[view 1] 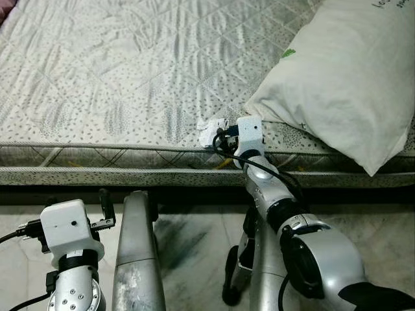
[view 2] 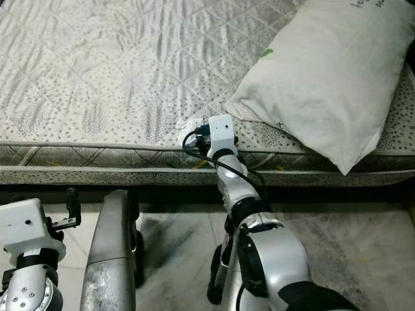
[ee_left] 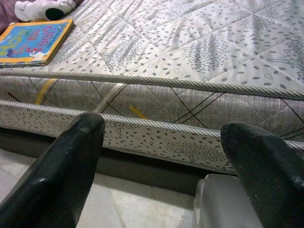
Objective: Clean up the room
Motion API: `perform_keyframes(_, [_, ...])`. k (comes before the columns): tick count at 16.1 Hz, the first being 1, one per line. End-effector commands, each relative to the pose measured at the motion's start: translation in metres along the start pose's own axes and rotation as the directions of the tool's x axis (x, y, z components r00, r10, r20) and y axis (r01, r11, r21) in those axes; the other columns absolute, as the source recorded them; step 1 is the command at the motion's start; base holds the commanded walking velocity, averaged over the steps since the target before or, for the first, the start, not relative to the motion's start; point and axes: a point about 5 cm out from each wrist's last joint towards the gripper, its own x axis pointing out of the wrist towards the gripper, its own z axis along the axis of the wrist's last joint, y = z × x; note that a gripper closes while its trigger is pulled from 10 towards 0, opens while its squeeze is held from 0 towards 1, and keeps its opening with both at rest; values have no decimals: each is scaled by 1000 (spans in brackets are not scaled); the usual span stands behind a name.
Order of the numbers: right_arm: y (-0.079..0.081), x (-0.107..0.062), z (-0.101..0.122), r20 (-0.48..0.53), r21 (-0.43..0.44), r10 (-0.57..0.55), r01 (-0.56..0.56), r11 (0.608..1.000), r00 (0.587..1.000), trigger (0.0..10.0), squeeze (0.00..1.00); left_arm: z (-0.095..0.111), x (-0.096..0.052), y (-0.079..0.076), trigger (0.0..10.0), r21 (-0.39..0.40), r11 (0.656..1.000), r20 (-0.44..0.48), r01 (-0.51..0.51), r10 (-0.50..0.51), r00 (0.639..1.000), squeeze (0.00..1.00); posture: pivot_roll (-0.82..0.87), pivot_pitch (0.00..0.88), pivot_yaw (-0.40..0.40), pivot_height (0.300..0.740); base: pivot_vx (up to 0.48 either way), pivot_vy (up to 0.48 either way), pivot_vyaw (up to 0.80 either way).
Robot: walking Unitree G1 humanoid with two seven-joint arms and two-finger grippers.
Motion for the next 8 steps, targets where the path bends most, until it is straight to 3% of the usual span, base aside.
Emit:
perform_keyframes(1, [-1,1,0,-11,38,0,1,999,1000,10000,0,0,-3,4,10000,7,1000,-12,-8,8,1000,0,245,298,-60,536,0,0,0])
perform_keyframes(4, [7,6,17,48,156,69,-76,985,996,10000,0,0,0,2,10000,3,1000,-8,0,0,1000,0,238,280,-59,536,0,0,0])
perform_keyframes(8, [31,2,4,11,190,162,-161,968,987,10000,0,2,0,2,10000,4,1000,-2,1,-1,1000,0,261,282,-64,536,0,0,0])
